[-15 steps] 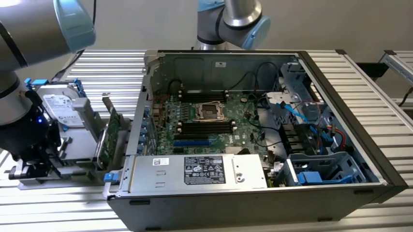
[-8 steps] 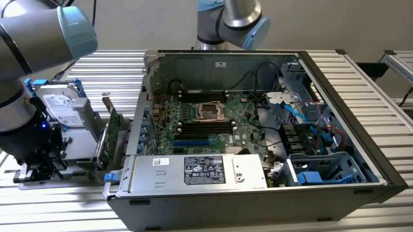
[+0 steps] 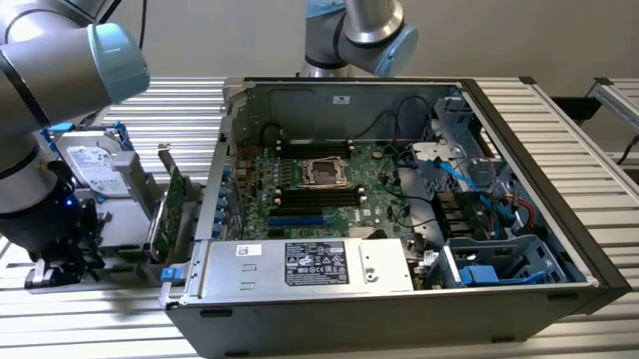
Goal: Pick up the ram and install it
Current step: 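Pick up the ram and move it above insertion slot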
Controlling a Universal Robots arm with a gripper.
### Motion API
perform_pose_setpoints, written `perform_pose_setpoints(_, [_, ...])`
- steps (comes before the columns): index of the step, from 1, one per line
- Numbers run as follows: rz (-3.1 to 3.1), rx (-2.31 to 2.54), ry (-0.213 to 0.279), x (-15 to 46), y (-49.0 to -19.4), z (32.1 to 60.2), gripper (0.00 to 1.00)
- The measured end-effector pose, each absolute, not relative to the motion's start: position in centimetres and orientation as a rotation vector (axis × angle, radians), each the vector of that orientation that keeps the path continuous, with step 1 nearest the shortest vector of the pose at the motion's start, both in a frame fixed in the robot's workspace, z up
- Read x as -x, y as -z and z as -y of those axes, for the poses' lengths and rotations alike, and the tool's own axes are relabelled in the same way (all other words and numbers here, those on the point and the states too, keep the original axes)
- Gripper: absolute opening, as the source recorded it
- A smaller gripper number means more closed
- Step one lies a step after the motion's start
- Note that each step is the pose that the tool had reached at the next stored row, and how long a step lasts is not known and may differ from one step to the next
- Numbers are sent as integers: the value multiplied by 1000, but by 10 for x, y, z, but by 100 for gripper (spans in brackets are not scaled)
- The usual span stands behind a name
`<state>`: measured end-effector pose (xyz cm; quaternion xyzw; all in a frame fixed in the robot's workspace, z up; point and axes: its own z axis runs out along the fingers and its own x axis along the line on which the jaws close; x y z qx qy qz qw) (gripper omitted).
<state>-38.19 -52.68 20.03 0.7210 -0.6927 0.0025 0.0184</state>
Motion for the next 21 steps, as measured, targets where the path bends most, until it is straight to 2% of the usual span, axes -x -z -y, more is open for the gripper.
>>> perform_pose_setpoints(8, [2157, -2244, -25, 387, -196, 525, 30])
perform_pose_setpoints(21, [2155, -2243, -21, 387, -196, 525, 30])
